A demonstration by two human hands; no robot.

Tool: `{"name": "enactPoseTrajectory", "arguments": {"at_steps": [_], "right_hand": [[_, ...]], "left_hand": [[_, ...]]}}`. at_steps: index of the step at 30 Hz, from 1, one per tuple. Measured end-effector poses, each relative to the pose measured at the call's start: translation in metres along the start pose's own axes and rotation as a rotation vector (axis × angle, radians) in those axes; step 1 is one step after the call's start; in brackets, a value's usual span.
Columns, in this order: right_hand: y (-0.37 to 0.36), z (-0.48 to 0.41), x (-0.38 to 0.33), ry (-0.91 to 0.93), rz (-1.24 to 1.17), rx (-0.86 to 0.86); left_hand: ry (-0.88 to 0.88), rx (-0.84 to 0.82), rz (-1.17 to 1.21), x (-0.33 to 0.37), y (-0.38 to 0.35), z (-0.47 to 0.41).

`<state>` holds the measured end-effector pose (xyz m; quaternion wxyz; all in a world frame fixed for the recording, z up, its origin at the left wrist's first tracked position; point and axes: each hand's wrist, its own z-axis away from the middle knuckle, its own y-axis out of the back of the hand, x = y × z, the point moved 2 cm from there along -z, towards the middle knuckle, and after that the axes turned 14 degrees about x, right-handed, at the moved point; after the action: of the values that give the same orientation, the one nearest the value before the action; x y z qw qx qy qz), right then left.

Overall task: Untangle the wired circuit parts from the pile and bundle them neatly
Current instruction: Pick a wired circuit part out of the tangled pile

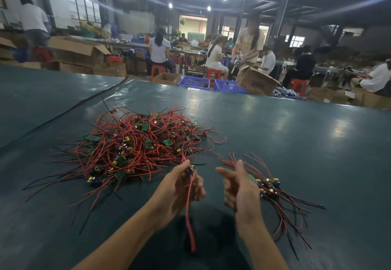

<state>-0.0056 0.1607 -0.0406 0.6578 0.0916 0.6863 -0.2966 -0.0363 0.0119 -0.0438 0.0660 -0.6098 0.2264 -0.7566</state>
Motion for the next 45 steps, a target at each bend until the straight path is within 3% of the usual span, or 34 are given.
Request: {"name": "enactPoseTrajectory", "arguments": {"at_steps": [5, 18, 25, 29, 36, 45], "right_hand": [[-0.019, 0.019, 0.012, -0.034, 0.141, -0.192], [-0.018, 0.022, 0.007, -0.17, 0.003, -0.114], [-0.016, 0.018, 0.009, -0.094, -0.05, 0.051], [-0.016, 0.021, 0.007, -0.033, -0.018, 0.035], [-0.021, 0.023, 0.01, 0.143, 0.133, -0.053], [-0.02, 0.022, 0.015, 0.111, 0.185, -0.008]], "left_hand": [[0.146, -0.126, -0.174, -0.012, -0.004, 0.003], [0.211, -0.076, -0.099, -0.017, 0.003, -0.01], [-0.051, -0.048, -0.16, -0.021, 0.001, -0.002], [-0.236, -0.067, -0.308, -0.022, 0.001, 0.002], [-0.262, 0.099, -0.189, -0.012, -0.001, 0.002], [-0.505, 0.137, -0.328, -0.014, -0.003, 0.002]]}}
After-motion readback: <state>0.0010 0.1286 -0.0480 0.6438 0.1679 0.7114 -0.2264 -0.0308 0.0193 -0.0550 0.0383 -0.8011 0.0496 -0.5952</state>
